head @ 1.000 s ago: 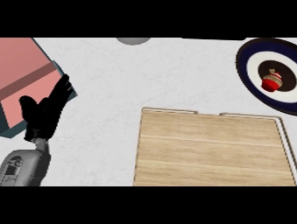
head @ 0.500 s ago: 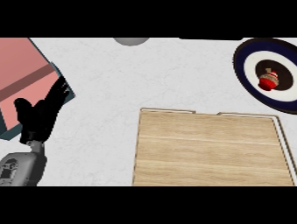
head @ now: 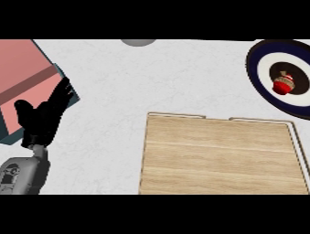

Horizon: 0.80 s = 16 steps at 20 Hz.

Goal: Pick the cupcake from the tray and place it in the plate

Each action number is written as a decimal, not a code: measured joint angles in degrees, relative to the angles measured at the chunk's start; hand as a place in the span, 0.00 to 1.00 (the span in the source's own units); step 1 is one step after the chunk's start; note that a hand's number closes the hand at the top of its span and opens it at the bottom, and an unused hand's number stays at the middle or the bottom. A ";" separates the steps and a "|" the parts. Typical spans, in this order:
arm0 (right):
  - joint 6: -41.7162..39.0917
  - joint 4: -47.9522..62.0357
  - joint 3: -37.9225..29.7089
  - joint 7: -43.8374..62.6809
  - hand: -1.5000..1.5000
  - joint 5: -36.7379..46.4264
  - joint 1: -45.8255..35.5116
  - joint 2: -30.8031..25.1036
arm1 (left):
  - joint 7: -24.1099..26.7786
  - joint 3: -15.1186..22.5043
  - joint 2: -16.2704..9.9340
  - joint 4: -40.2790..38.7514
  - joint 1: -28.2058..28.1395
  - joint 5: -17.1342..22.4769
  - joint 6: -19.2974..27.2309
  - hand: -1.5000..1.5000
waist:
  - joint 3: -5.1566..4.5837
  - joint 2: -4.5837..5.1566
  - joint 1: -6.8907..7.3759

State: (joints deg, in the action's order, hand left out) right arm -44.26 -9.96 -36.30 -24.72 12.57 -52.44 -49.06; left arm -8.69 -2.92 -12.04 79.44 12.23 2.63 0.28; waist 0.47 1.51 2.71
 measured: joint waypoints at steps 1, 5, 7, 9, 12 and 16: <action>-0.15 -0.44 -0.07 0.10 0.00 -0.27 0.55 0.08 | -0.08 0.09 0.13 -0.03 0.16 -0.04 0.04 0.50 | 0.02 0.05 0.03; -0.42 -1.83 -0.66 1.00 0.00 -1.54 1.78 -0.43 | 0.07 0.50 0.28 0.66 -0.10 -0.27 -0.04 0.50 | 0.10 0.24 0.66; -0.75 -2.48 -0.80 1.31 0.00 -2.02 2.59 -0.80 | -0.42 0.61 0.39 0.91 0.24 -0.29 0.06 0.50 | 0.13 0.32 0.69; -0.67 -3.17 -0.84 1.33 0.00 -2.36 3.44 -0.88 | -0.56 0.44 0.08 1.20 -0.02 -0.04 -0.31 0.50 | 0.14 0.34 0.88; -0.71 -4.27 -0.72 1.32 0.00 -2.76 4.58 -1.28 | -0.72 0.41 0.05 0.99 0.28 -0.04 -0.41 0.50 | 0.16 0.41 0.80; -0.50 -5.57 -0.23 1.13 0.00 -2.88 6.33 -1.67 | -1.06 0.26 -0.17 0.71 0.87 -0.07 -0.50 0.50 | 0.22 0.57 0.88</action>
State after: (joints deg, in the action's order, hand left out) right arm -44.76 -15.52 -36.52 -23.58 9.68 -46.11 -50.73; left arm -9.75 -2.66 -12.20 80.15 13.09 2.56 -0.21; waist 0.69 2.08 3.59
